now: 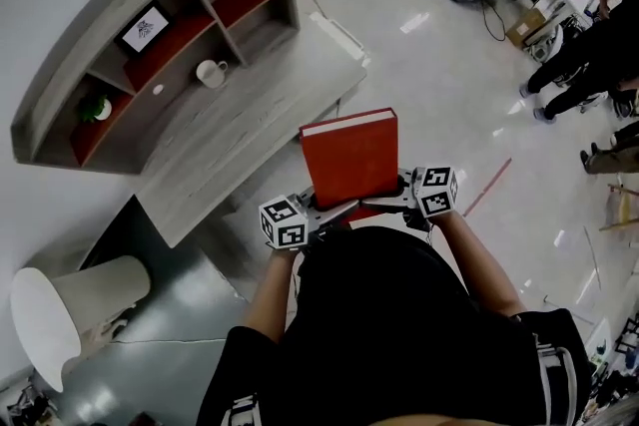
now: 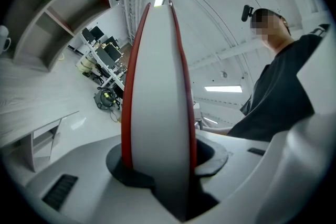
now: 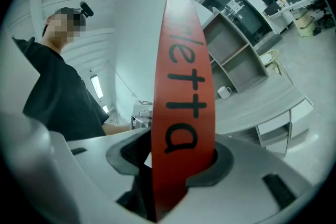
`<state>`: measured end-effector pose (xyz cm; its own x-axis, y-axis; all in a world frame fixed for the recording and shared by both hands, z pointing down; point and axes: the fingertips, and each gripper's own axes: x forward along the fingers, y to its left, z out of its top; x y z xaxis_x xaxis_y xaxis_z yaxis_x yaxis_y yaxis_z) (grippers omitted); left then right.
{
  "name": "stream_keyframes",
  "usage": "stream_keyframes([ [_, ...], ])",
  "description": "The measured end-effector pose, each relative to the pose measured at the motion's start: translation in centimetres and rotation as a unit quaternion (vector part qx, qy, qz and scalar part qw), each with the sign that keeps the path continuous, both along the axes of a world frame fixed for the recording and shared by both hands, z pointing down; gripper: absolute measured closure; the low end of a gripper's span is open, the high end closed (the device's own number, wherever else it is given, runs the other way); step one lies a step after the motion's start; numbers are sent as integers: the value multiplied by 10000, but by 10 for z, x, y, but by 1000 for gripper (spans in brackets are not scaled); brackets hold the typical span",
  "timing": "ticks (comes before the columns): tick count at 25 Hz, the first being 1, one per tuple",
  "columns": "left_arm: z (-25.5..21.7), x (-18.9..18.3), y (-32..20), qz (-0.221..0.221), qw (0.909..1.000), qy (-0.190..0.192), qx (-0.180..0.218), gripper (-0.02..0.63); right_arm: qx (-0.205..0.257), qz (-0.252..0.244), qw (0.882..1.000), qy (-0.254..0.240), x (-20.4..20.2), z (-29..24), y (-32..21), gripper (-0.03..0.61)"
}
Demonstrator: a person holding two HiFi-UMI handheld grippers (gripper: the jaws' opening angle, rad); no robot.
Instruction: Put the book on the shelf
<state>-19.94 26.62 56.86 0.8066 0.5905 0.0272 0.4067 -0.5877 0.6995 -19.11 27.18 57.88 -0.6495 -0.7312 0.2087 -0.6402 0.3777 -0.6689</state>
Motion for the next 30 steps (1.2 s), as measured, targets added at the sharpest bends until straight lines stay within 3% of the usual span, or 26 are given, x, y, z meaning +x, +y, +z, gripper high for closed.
stream_keyframes([
  [8, 2, 17, -68, -200, 9997, 29, -125, 453, -160, -88, 9998, 123, 17, 0, -67, 377],
  [18, 17, 14, -77, -459, 9983, -174, -299, 449, -367, -414, 9984, -72, 13, 16, -75, 385],
  [24, 23, 23, -105, -977, 9943, -405, -145, 448, -214, -900, 9956, -143, 24, 23, -105, 382],
  [30, 27, 49, -149, -1853, 9801, -683, -201, 436, -96, -1554, 9873, -324, 51, 25, -149, 380],
])
